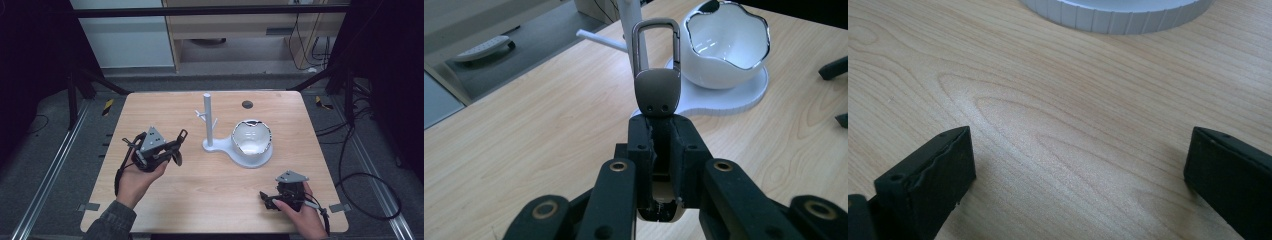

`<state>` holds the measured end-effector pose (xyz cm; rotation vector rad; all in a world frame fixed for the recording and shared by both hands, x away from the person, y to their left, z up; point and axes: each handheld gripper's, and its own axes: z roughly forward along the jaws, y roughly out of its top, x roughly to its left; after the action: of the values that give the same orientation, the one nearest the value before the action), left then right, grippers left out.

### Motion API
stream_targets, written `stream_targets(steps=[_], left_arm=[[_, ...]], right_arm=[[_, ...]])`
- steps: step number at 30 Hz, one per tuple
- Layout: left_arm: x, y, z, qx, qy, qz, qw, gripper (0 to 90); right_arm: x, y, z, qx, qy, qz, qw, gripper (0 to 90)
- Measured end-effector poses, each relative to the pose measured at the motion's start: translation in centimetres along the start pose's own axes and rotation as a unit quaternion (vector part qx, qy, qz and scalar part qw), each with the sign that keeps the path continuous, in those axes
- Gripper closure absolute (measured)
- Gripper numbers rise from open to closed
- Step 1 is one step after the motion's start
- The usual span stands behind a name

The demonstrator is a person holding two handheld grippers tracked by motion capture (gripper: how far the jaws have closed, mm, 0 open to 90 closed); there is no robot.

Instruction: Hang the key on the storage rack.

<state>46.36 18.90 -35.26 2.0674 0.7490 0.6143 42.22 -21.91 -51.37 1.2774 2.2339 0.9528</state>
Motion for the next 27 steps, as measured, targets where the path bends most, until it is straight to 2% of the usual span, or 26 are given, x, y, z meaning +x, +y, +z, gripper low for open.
stream_targets(steps=[5,12,13,15,20,27], left_arm=[[0.2,1.6,0.5,-0.001,0.009,0.007,0.9999,80.2],[0.5,3.6,1.2,-0.015,0.020,0.005,0.9997,80.2],[0.6,3.9,1.3,-0.018,0.024,0.010,0.9995,80.2],[0.5,4.0,1.6,-0.017,0.024,0.005,0.9996,80.2],[0.4,4.3,2.1,-0.021,0.030,0.007,0.9993,80.2],[0.5,4.5,3.2,-0.019,0.028,-0.007,0.9994,80.2]], right_arm=[[0.0,0.0,0.0,0.000,0.000,0.000,1.0000,0.4],[0.0,0.0,0.0,0.000,0.000,0.000,1.0000,0.4],[0.0,0.0,0.0,0.000,0.000,0.000,1.0000,0.4],[0.0,0.0,0.0,0.000,0.000,0.000,1.0000,0.4],[0.0,0.0,0.0,0.000,0.000,0.000,1.0000,0.4],[0.0,0.0,0.0,0.000,0.000,0.000,1.0000,0.4]])
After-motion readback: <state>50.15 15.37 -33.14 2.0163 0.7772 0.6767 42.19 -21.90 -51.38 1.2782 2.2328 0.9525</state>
